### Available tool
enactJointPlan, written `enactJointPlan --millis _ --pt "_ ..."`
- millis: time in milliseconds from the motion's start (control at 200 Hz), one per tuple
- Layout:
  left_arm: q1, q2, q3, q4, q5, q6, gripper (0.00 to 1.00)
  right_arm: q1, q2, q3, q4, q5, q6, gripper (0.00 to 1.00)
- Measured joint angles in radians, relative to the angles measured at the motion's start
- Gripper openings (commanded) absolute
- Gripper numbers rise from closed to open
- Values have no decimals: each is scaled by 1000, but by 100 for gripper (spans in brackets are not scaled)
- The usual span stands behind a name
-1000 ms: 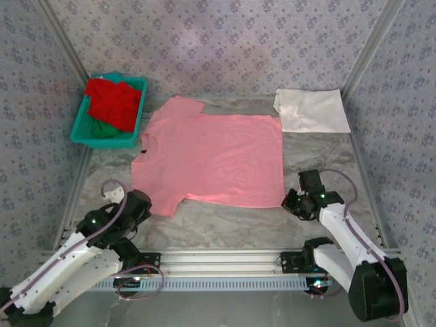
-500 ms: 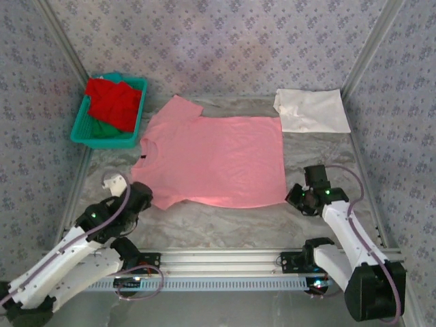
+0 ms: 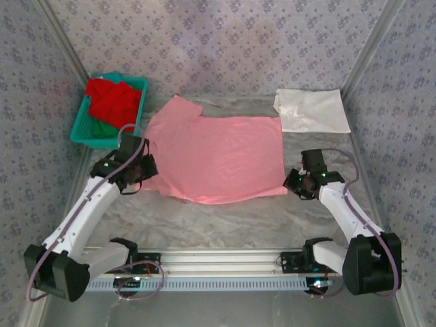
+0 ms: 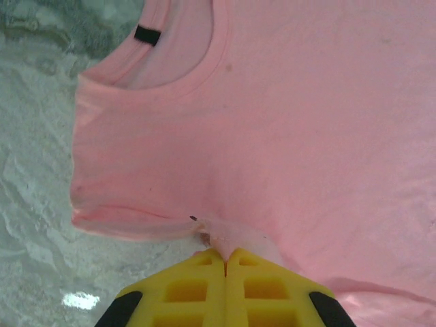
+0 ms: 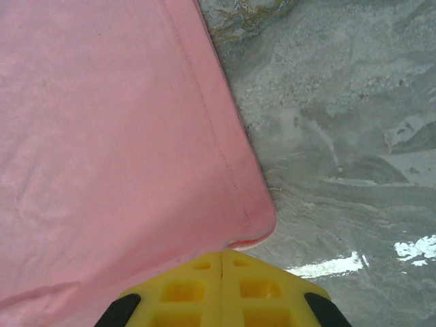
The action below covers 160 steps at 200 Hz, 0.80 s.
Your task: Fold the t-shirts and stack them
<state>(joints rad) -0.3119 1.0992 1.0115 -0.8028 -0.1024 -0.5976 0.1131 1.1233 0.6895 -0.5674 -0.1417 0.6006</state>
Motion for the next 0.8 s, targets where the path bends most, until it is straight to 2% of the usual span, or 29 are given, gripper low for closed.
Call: enactJointPlan --millis 170,440,800 --pt "82 78 68 -1 55 87 0 -20 32 26 9 0 -18 0" --pt "157 251 158 -8 96 200 0 -55 145 96 27 -4 -58 0" --pt "187 382 322 -35 137 287 0 -79 243 183 37 -12 -95 0"
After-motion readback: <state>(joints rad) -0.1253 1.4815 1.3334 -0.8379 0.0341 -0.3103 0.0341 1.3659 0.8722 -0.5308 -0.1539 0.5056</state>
